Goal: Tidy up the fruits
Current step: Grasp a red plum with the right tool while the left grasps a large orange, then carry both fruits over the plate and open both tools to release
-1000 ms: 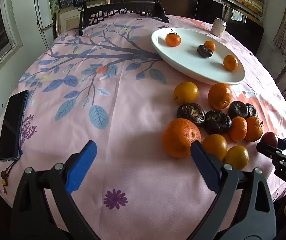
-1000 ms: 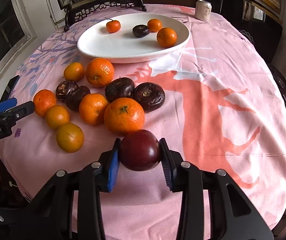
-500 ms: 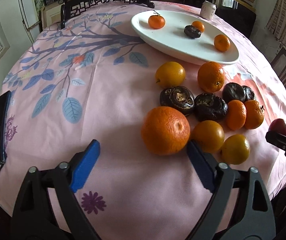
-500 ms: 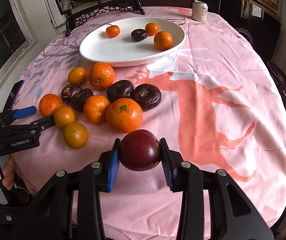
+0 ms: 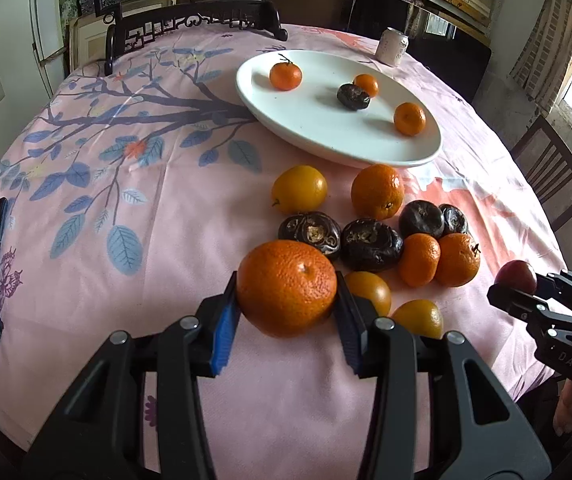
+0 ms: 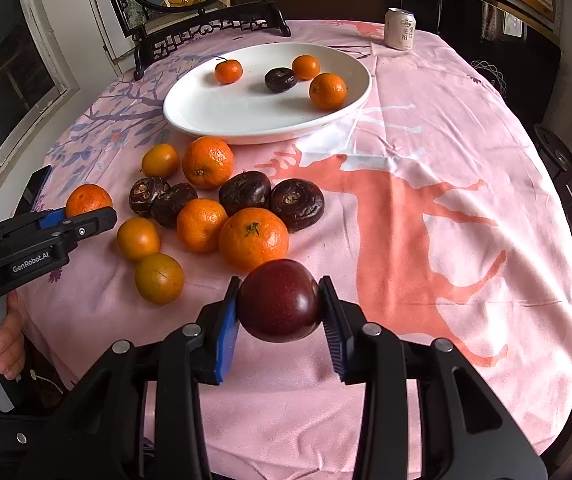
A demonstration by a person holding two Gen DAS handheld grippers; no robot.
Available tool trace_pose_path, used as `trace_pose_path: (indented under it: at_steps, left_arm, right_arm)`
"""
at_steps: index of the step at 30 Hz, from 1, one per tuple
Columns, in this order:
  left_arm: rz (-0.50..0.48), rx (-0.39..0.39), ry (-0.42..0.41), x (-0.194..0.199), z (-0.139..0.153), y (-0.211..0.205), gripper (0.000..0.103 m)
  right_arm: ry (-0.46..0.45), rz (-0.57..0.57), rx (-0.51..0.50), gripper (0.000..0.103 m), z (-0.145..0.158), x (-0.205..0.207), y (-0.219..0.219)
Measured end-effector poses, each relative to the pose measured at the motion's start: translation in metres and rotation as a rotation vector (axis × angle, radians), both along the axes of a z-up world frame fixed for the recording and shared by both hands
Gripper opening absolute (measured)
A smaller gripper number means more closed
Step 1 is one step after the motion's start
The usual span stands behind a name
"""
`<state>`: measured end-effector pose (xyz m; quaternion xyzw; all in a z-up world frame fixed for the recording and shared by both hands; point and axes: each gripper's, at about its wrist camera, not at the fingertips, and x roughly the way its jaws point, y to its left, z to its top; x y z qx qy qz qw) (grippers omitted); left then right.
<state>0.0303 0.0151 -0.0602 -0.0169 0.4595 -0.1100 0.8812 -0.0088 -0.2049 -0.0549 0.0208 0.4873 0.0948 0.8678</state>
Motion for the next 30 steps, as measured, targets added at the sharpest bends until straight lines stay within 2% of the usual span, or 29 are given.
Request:
trace_pose_path:
  at_steps: [4, 7, 13, 17, 22, 26, 30]
  left_arm:
    - [-0.022, -0.013, -0.018, -0.003, 0.010, 0.000, 0.044]
    - [-0.048, -0.039, -0.002, -0.001, 0.013, -0.001, 0.045]
    - [-0.086, -0.035, -0.022, 0.025, 0.038, -0.012, 0.045]
    - [-0.092, -0.005, -0.042, 0.075, 0.065, -0.029, 0.045]
    - [-0.021, 0.044, -0.049, 0.172, 0.083, -0.055, 0.045]
    - [-0.009, 0.066, -0.011, 0.238, 0.070, -0.082, 0.045]
    - [-0.008, 0.070, 0.050, 0.274, 0.046, -0.097, 0.045]
  right_arm:
    - [-0.002, 0.003, 0.001, 0.039, 0.002, 0.002, 0.002]
    - [-0.004, 0.007, 0.005, 0.039, 0.003, 0.006, 0.003]
    - [-0.031, 0.039, 0.011, 0.039, 0.021, 0.032, 0.011]
    - [-0.079, 0.097, 0.016, 0.039, 0.041, 0.078, 0.021]
    - [-0.121, 0.036, -0.042, 0.039, 0.052, 0.162, 0.015]
    - [-0.086, -0.020, -0.062, 0.039, 0.038, 0.221, -0.002]
    - [-0.009, -0.031, -0.029, 0.039, 0.018, 0.251, -0.015]
